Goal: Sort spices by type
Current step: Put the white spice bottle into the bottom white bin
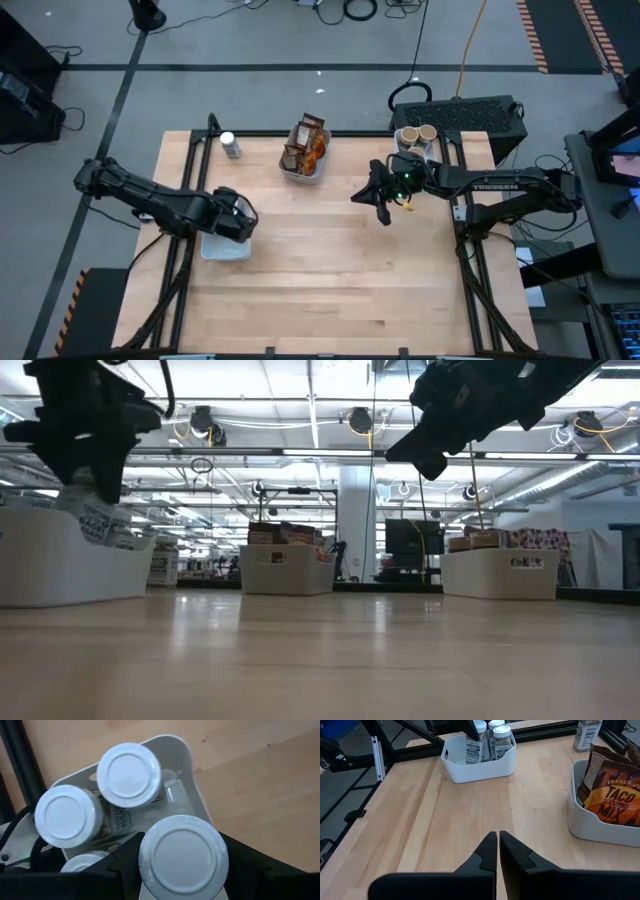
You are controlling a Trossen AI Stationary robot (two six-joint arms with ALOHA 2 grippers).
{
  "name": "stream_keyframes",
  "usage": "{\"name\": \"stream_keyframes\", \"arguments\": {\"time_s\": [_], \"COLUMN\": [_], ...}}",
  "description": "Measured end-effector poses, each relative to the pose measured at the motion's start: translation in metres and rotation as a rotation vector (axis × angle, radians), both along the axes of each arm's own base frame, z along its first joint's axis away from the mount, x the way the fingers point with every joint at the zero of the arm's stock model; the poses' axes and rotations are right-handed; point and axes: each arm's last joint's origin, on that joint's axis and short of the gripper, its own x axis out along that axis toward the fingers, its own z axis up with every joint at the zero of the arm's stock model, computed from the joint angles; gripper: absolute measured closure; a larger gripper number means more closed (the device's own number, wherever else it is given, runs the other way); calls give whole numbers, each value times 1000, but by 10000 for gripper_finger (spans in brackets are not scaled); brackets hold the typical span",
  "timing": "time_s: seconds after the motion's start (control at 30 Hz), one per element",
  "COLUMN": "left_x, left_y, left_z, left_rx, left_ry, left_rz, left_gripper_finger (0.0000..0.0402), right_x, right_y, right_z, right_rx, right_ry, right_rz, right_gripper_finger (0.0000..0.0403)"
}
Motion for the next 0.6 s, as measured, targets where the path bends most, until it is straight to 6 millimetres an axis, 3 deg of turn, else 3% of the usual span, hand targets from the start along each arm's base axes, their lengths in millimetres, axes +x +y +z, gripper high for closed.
{"name": "stream_keyframes", "arguments": {"time_s": [0.23,0.6], "left_x": [-3,-2], "left_y": [1,2], "left_z": [-11,-11], "left_rx": [-1,37], "left_ry": [21,8], "left_rz": [13,16], "left_gripper_finger": [191,191], "right_x": [0,0], "right_y": [0,0], "right_z": [0,0], "right_rx": [-4,-5], "right_ry": [-2,-5], "right_rz": [0,-1], "right_gripper_finger": [403,403]}}
